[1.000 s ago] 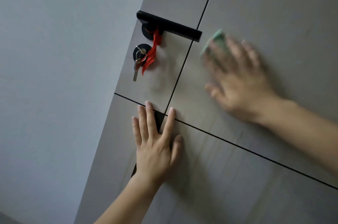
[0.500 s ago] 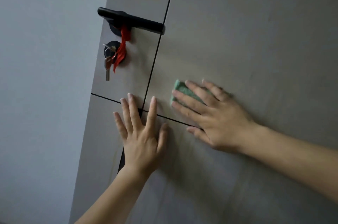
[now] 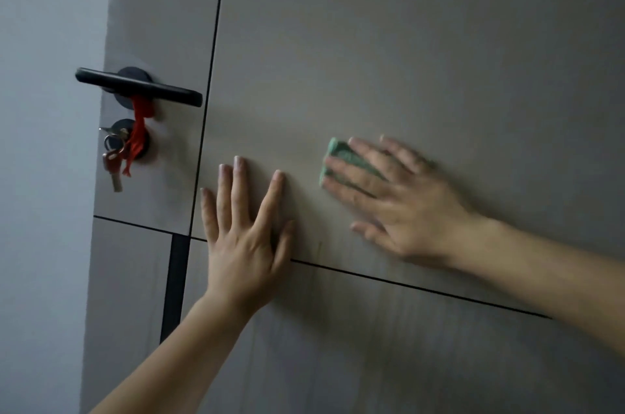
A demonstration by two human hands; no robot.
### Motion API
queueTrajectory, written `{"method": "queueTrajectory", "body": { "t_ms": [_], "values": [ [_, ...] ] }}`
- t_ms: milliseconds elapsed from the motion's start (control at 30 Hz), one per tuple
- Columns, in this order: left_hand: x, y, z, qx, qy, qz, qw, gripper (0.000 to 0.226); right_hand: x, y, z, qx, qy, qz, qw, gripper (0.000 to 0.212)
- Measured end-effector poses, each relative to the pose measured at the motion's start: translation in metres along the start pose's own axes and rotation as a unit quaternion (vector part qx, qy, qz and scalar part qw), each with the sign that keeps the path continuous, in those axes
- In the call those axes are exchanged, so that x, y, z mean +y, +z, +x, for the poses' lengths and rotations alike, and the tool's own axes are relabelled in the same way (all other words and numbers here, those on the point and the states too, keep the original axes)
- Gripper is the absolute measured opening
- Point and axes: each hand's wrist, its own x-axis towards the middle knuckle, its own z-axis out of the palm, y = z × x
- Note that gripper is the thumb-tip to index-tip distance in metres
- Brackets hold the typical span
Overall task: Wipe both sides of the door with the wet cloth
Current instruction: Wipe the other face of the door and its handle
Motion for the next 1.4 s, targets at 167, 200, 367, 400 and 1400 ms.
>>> {"method": "queueTrajectory", "body": {
  "t_ms": [167,200,367,400,1400],
  "values": [
    [0.007,0.0,0.001,0.006,-0.011,-0.002,1.0,0.067,0.081,-0.023,0.053,0.025,0.262,0.033,0.964,0.075],
    [0.008,0.0,0.001,0.004,-0.012,-0.003,1.0,0.067,0.071,-0.023,0.057,0.029,0.258,0.028,0.965,0.077],
    [0.009,-0.003,-0.001,-0.005,-0.013,0.006,1.0,0.068,-0.038,0.002,0.0,0.006,0.053,0.025,0.998,0.076],
    [0.01,-0.003,-0.003,-0.003,-0.015,0.006,1.0,0.068,-0.048,0.005,-0.018,-0.003,0.028,0.024,0.999,0.075],
    [0.116,0.023,-0.009,-0.043,0.153,0.012,0.987,0.068,0.021,0.009,-0.161,0.009,0.295,0.031,0.955,0.072]
  ]
}}
